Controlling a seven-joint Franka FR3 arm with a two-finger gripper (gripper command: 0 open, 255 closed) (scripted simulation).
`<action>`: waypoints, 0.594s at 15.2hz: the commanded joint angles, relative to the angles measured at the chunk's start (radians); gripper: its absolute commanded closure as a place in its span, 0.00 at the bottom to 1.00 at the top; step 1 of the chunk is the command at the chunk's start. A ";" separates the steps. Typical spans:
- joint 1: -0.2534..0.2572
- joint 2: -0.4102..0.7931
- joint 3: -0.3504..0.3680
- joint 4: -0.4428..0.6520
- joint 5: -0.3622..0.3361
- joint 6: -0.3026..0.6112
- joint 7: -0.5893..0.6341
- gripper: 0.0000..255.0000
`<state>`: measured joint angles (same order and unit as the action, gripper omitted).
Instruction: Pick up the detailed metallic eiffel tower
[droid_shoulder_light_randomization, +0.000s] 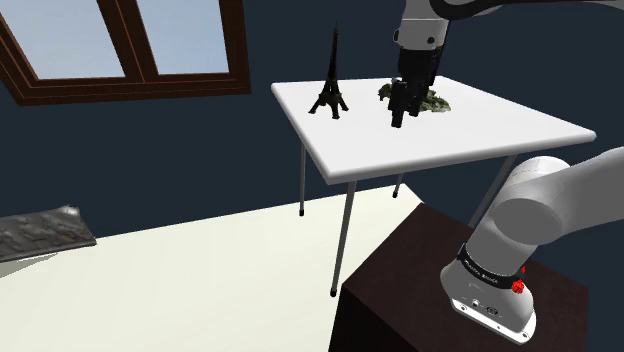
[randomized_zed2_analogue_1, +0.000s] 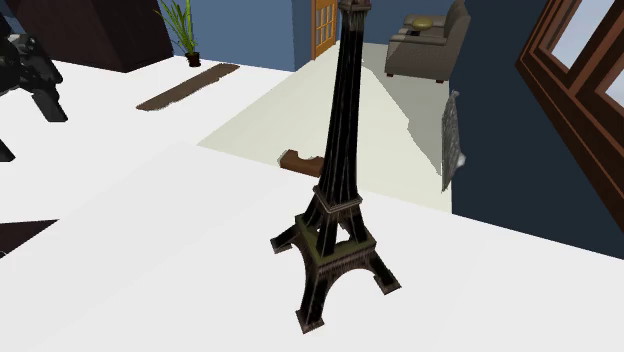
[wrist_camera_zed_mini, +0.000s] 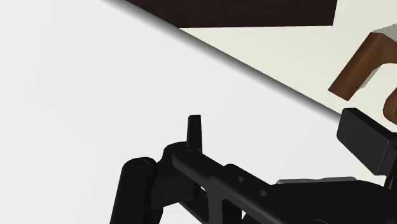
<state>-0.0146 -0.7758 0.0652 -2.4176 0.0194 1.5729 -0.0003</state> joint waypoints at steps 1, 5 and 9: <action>0.000 0.000 0.000 0.000 0.000 0.000 0.000 0.00; -0.012 0.030 -0.049 -0.047 -0.020 0.206 -0.064 0.00; -0.018 0.085 -0.101 -0.071 -0.026 0.413 -0.131 0.00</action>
<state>-0.0298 -0.7047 -0.0188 -2.4827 -0.0039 1.9280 -0.1097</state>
